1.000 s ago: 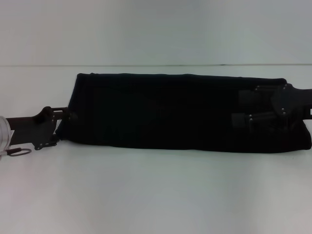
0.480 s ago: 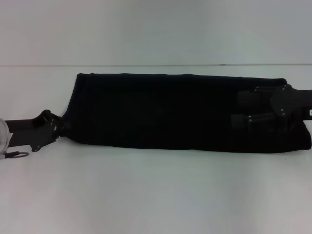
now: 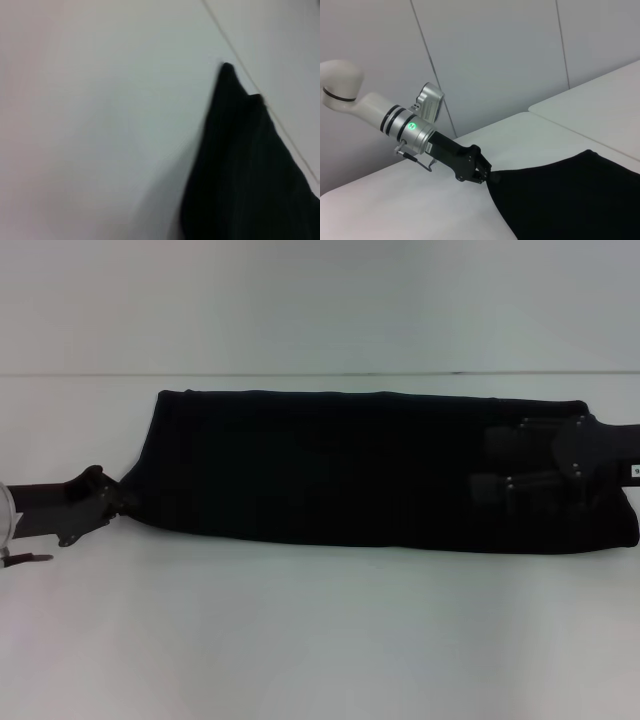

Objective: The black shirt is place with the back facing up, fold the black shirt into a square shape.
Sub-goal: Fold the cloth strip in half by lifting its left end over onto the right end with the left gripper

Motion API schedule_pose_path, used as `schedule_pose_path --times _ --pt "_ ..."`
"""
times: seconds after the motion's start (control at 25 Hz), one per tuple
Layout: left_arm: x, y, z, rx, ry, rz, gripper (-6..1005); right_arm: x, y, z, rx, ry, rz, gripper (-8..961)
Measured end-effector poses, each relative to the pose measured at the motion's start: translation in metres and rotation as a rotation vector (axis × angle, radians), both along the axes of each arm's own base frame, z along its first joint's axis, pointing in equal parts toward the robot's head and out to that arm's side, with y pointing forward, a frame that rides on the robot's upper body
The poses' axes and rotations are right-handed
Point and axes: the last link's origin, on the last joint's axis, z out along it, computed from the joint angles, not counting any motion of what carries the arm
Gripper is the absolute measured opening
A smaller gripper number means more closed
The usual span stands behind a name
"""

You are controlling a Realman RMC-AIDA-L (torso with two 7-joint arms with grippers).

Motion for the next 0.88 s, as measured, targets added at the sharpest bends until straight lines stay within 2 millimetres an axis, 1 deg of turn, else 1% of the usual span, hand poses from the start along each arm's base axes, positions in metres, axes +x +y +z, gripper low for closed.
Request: schedule_pose_path --times 0.24,0.32,0.44,0.64,0.8,0.88 --pt "0.0 -0.001 0.003 -0.001 0.072 -0.126 26 -0.003 0.005 -0.01 0.018 0.007 -0.024 917" --pt "-0.003 -0.004 0.01 0.002 0.123 -0.189 26 -0.005 0.008 -0.018 0.023 0.016 -0.066 916" --pt "-0.007 -0.007 0.016 0.005 0.157 -0.218 26 -0.006 0.01 -0.023 0.026 0.022 -0.099 916" --pt "-0.022 -0.022 0.038 0.023 0.225 -0.261 25 -0.011 0.01 -0.036 0.012 0.034 -0.119 917" --pt "-0.035 -0.034 0.056 0.037 0.27 -0.25 25 -0.017 0.008 -0.048 -0.022 0.003 -0.097 917" --pt "-0.045 -0.042 0.069 0.051 0.303 -0.23 25 -0.021 0.008 -0.056 -0.048 -0.024 -0.089 917"
